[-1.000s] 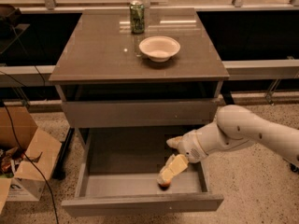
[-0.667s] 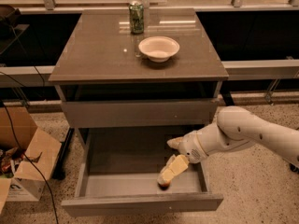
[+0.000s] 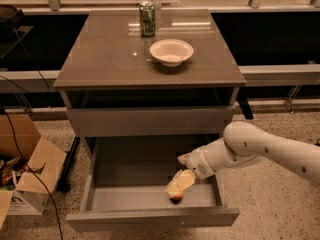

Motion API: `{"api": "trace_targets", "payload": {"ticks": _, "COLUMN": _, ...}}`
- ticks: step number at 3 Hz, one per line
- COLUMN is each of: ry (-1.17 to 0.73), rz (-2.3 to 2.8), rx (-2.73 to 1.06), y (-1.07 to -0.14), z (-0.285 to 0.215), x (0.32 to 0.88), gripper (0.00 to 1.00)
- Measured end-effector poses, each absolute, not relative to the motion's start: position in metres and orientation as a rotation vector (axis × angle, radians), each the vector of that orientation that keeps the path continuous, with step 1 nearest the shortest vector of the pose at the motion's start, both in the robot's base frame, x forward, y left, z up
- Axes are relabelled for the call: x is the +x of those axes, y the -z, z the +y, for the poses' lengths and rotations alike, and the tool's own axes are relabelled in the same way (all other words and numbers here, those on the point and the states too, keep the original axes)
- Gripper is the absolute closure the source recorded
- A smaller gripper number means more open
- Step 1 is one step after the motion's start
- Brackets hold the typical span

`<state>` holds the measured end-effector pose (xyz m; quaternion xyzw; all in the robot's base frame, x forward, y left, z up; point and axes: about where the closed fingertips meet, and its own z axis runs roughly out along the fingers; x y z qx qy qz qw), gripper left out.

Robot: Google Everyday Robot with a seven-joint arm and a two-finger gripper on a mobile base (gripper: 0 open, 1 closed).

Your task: Pick orange from middle drawer and place on counter

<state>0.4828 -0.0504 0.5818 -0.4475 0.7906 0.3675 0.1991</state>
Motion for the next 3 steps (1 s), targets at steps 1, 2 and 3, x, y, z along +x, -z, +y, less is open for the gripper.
{"api": "trace_targets", "payload": {"ticks": 1, "ry": -0.909, "rz": 2.306, "rx": -1.17, "y": -0.523, "z": -0.052, "x": 0.506, "gripper": 0.0}}
{"api": "trace_targets", "payload": {"ticks": 2, "ry": -0.82, "rz": 2.357, "rx": -1.131, "y": -0.485, "z": -0.056, "x": 0.526, "gripper": 0.0}}
{"api": "trace_targets", "payload": {"ticks": 3, "ry": -0.703, "rz": 2.452, "rx": -1.097, "y": -0.437, "z": -0.067, "x": 0.545, "gripper": 0.0}}
